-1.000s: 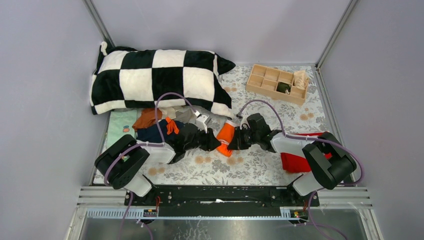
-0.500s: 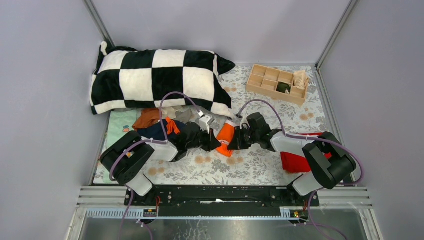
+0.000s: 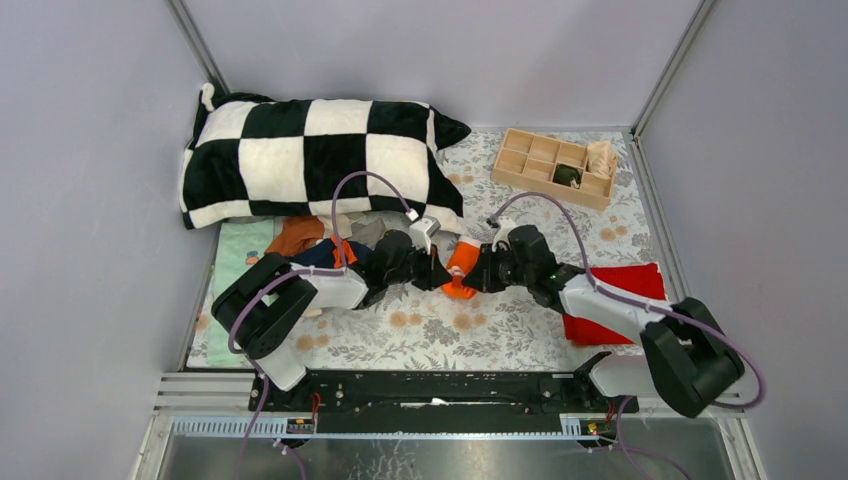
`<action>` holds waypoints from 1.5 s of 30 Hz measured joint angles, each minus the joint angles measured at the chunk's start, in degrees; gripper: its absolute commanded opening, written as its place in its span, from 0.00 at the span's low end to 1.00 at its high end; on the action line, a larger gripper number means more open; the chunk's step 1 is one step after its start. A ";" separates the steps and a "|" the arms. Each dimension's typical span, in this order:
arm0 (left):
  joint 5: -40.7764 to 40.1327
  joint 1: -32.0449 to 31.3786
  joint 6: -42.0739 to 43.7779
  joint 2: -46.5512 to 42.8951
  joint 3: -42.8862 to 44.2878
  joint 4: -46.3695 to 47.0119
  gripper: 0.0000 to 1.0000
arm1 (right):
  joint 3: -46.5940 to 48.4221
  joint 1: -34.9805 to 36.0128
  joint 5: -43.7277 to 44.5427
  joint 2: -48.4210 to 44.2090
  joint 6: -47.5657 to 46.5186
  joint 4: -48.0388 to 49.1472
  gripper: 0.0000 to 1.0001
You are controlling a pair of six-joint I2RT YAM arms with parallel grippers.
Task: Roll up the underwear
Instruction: Roll the underwear to the center of the board.
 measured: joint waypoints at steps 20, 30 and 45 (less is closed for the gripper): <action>4.31 -0.04 0.52 3.06 4.35 -2.45 0.00 | -1.36 0.07 10.14 -5.79 -0.24 -4.66 0.00; 4.44 -2.43 2.16 6.34 7.58 -5.29 0.00 | -1.46 0.04 11.52 -3.06 -0.26 -5.73 0.00; 4.44 -2.54 2.58 8.55 9.92 -6.23 0.00 | -1.46 0.00 15.54 -5.77 -4.81 -7.63 1.00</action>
